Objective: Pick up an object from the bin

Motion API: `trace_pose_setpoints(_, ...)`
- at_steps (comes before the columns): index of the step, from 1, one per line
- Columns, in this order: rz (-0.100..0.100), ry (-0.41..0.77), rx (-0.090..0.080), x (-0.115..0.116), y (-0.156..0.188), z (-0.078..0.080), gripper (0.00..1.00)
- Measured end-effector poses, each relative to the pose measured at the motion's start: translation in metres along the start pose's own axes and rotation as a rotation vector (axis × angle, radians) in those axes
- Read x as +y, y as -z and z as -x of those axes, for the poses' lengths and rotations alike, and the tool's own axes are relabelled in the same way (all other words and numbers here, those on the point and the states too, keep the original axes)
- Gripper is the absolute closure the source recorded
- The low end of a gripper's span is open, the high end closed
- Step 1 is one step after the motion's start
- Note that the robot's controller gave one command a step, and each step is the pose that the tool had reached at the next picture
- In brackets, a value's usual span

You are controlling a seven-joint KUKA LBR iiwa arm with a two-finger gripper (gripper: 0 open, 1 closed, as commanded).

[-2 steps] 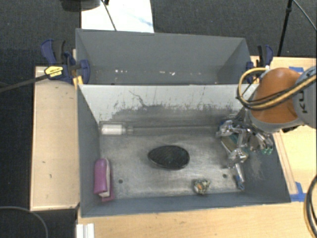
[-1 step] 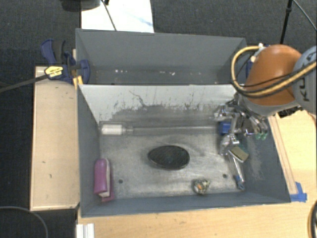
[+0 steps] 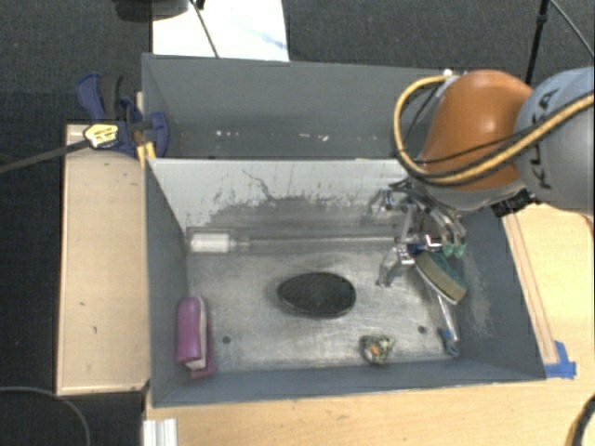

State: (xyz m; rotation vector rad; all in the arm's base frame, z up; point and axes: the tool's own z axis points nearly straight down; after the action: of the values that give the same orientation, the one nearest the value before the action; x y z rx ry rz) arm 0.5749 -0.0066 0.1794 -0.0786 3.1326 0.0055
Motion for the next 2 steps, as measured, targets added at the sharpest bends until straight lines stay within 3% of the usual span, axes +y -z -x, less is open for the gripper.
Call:
trace_pose_setpoints(1, 0.001, 0.271, 0.01, 0.077, -0.094, -0.003, 0.0)
trace_pose_setpoints(2, 0.001, 0.546, 0.001, 0.173, -0.108, 0.022, 0.0)
